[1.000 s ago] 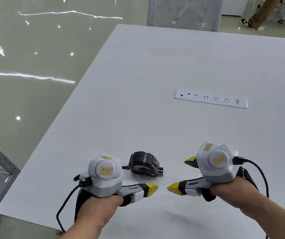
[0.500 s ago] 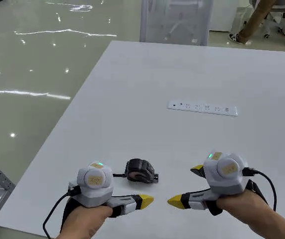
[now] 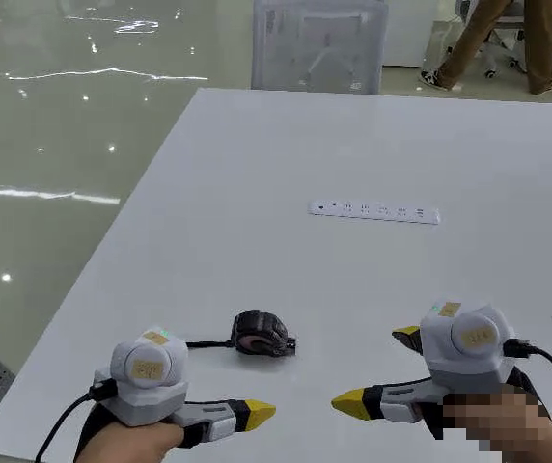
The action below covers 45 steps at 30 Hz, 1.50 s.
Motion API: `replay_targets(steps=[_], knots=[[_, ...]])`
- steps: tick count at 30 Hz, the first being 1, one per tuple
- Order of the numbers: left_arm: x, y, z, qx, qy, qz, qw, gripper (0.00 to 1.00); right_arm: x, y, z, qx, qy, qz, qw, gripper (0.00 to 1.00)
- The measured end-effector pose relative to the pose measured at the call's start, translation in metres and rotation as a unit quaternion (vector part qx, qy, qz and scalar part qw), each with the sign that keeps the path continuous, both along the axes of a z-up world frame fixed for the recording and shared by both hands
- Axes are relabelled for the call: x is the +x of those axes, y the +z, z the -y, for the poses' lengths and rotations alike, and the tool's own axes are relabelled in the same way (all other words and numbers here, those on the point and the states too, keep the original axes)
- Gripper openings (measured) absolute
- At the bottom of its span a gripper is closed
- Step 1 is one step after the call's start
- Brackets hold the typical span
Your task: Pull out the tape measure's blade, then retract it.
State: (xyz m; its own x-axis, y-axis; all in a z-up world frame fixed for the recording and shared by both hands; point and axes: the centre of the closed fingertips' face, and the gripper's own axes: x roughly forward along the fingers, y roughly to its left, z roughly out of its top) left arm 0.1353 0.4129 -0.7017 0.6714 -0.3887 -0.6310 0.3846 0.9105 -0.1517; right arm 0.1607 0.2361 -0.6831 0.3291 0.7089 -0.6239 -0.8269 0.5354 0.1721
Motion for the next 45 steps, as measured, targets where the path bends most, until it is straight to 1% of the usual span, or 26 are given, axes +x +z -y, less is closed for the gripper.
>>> replay_targets(steps=[2, 4, 8, 11, 13, 15, 16, 19, 22, 24, 26, 30, 32, 37, 41, 45], knots=[[-0.004, 0.003, -0.003, 0.006, -0.001, 0.001, 1.0, 1.0, -0.005, 0.003, 0.004, 0.0, -0.009, -0.004, 1.0, 0.9], [-0.008, 0.007, -0.006, 0.006, 0.001, 0.002, 1.0, 1.0, -0.009, 0.007, 0.008, 0.003, -0.012, -0.003, 0.9999, 0.91], [-0.014, 0.01, -0.009, 0.011, -0.004, 0.001, 0.9999, 1.0, -0.014, 0.014, 0.018, 0.001, -0.027, -0.004, 0.9996, 0.94], [-0.018, 0.014, -0.011, 0.012, -0.007, -0.002, 0.9999, 1.0, -0.017, 0.018, 0.029, 0.007, -0.04, -0.008, 0.9991, 0.96], [-0.02, 0.016, -0.011, 0.009, -0.009, -0.004, 0.9999, 1.0, -0.019, 0.019, 0.033, 0.004, -0.044, -0.006, 0.999, 0.99], [-0.021, 0.018, -0.011, 0.009, -0.01, -0.004, 0.9999, 1.0, -0.021, 0.02, 0.04, 0.004, -0.05, -0.008, 0.9987, 1.0], [-0.022, 0.019, -0.011, 0.01, -0.012, -0.004, 0.9999, 1.0, -0.022, 0.022, 0.042, 0.007, -0.053, -0.009, 0.9985, 1.0], [-0.024, 0.022, -0.011, 0.007, -0.014, -0.006, 0.9999, 1.0, -0.025, 0.026, 0.05, 0.006, -0.059, -0.007, 0.9982, 1.0], [-0.026, 0.025, -0.012, 0.008, -0.018, -0.006, 0.9998, 1.0, -0.028, 0.03, 0.057, 0.006, -0.065, -0.008, 0.9979, 1.0], [-0.029, 0.029, -0.012, 0.006, -0.018, -0.006, 0.9998, 1.0, -0.029, 0.034, 0.062, 0.002, -0.07, -0.001, 0.9975, 1.0], [-0.03, 0.03, -0.015, 0.008, -0.017, -0.005, 0.9998, 1.0, -0.031, 0.036, 0.066, -0.001, -0.071, -0.002, 0.9975, 1.0], [-0.034, 0.033, -0.021, 0.008, -0.014, -0.007, 0.9999, 1.0, -0.034, 0.047, 0.077, -0.002, -0.079, 0.002, 0.9969, 1.0], [-0.036, 0.035, -0.025, 0.008, -0.011, -0.006, 0.9999, 1.0, -0.035, 0.053, 0.083, -0.003, -0.082, 0.008, 0.9966, 1.0], [-0.043, 0.04, -0.034, 0.008, -0.003, -0.003, 1.0, 1.0, -0.038, 0.066, 0.094, -0.005, -0.092, 0.016, 0.9956, 1.0], [-0.049, 0.044, -0.039, 0.008, 0.001, -0.006, 0.9999, 1.0, -0.042, 0.071, 0.102, -0.009, -0.095, 0.018, 0.9952, 1.0], [-0.054, 0.05, -0.044, 0.012, 0.005, -0.003, 0.9999, 1.0, -0.047, 0.075, 0.106, -0.008, -0.098, 0.017, 0.995, 1.0]])
